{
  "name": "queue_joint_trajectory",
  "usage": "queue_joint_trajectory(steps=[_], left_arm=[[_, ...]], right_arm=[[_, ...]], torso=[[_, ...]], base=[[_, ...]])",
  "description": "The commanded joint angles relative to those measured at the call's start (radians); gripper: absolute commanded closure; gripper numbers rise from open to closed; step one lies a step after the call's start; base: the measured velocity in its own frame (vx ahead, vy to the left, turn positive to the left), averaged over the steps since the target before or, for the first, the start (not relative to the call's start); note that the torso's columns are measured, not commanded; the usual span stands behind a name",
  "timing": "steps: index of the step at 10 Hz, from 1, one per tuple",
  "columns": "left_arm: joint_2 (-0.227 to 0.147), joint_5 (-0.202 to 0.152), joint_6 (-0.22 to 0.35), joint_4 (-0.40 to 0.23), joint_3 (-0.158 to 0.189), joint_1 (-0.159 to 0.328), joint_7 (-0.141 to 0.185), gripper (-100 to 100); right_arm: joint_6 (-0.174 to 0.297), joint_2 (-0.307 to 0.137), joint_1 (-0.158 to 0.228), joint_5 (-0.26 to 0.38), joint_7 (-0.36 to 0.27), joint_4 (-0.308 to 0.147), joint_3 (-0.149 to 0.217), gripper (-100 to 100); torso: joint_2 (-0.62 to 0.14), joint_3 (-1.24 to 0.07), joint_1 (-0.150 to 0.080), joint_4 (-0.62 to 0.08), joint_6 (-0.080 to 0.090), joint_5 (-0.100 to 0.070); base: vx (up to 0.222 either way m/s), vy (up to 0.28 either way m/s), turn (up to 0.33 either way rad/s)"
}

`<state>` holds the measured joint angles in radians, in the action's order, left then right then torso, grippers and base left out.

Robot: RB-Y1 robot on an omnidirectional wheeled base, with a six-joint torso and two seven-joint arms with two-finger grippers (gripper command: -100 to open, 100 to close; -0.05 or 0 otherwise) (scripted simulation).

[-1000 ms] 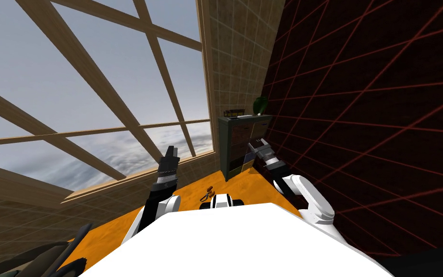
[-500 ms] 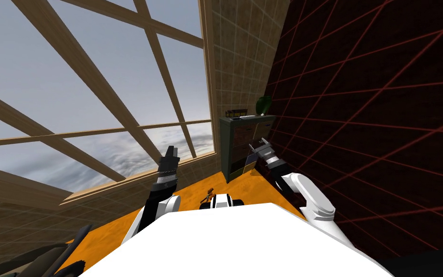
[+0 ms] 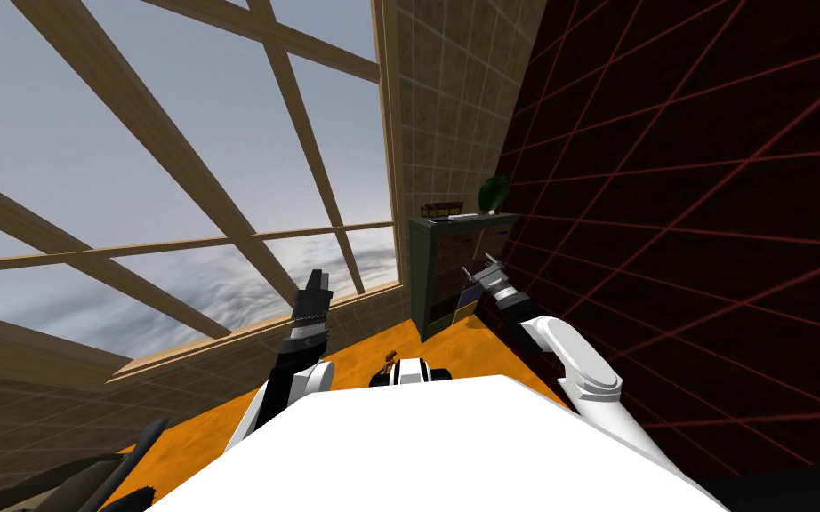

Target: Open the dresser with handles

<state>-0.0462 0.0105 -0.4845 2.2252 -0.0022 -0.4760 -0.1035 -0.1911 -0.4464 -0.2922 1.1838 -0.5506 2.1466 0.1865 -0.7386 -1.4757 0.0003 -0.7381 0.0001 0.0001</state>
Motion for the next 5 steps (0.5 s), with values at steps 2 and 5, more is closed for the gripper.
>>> queue_joint_trajectory(steps=[2,5], left_arm=[[0.0,0.0,0.0,0.0,0.0,0.0,0.0,0],[0.0,0.0,0.0,0.0,0.0,0.0,0.0,0]], right_arm=[[0.018,-0.041,0.016,0.099,-0.056,-0.022,0.01,-100],[0.033,-0.079,0.029,0.185,-0.102,-0.039,0.019,-100]], torso=[[0.0,0.0,-0.001,0.0,0.0,0.0],[0.001,-0.001,-0.001,0.0,0.0,0.0]], base=[[0.046,0.011,0.027],[0.063,0.007,0.036]])
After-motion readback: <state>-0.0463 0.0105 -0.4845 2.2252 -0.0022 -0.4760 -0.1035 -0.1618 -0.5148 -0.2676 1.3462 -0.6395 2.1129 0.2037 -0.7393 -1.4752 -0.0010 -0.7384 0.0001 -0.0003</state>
